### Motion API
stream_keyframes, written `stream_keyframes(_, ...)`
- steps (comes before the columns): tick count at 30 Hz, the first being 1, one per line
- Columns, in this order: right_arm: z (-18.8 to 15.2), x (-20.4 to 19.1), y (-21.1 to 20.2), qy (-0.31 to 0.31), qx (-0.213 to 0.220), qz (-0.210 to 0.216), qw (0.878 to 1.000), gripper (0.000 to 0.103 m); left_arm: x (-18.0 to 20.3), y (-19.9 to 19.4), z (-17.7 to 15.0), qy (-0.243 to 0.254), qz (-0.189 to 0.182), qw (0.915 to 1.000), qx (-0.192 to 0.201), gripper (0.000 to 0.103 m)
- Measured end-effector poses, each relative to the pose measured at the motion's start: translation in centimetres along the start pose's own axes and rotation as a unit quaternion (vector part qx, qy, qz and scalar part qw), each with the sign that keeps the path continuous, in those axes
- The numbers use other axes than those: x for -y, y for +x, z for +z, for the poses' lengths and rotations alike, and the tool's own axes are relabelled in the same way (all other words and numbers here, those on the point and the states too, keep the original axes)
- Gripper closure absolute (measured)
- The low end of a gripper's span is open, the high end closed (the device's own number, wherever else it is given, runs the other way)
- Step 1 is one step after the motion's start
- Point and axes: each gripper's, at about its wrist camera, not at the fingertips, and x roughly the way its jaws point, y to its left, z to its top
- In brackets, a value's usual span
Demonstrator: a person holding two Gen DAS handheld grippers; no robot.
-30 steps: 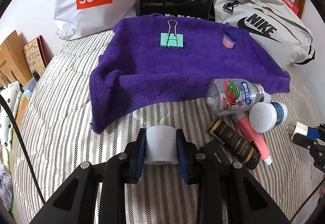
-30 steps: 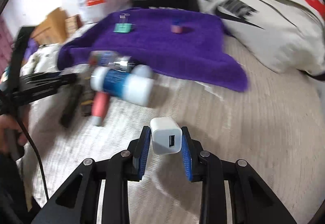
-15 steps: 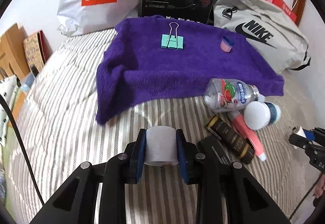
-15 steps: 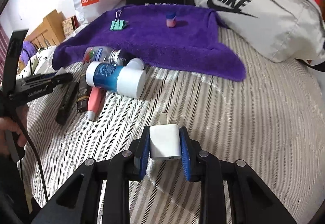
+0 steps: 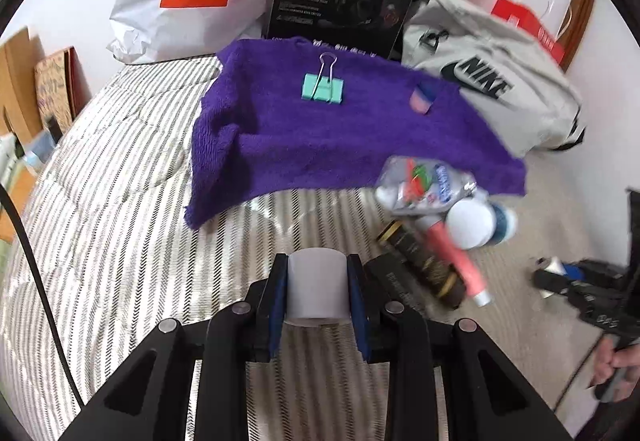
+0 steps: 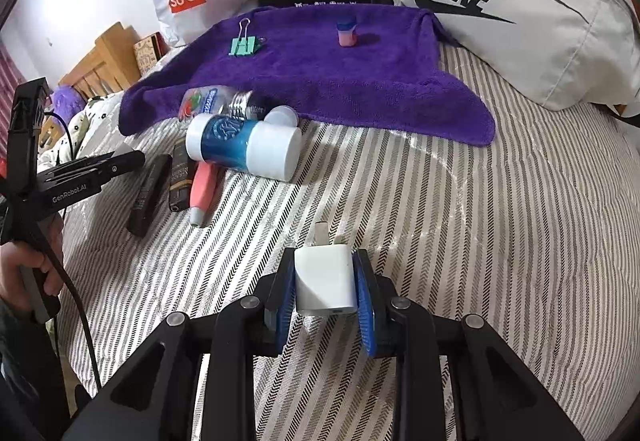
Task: Organize rigid objects
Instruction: 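Carry tape and charger onto the towel and release both beside the clip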
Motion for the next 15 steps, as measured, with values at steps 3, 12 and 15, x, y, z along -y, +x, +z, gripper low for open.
stream_keyframes(3,0.4,0.5,-0.1,0.010,0.003,0.012,1.000,0.075,0.1,-0.4,0.5,0.002,0.006,1.0000,0.005,0.076)
stream_keyframes(12,1.9,1.0,-0.2,0.013,0.007,0.012,1.000,0.075,-0.2,-1.7,2.5,0.002,0.000,0.9998,0.019,0.076)
stream_keyframes(15,2.9,0.7,-0.4,0.006,0.010,0.015,1.000,0.075,-0.1,-2.0,3.8,0.008,0.003,0.9996,0.026,0.076)
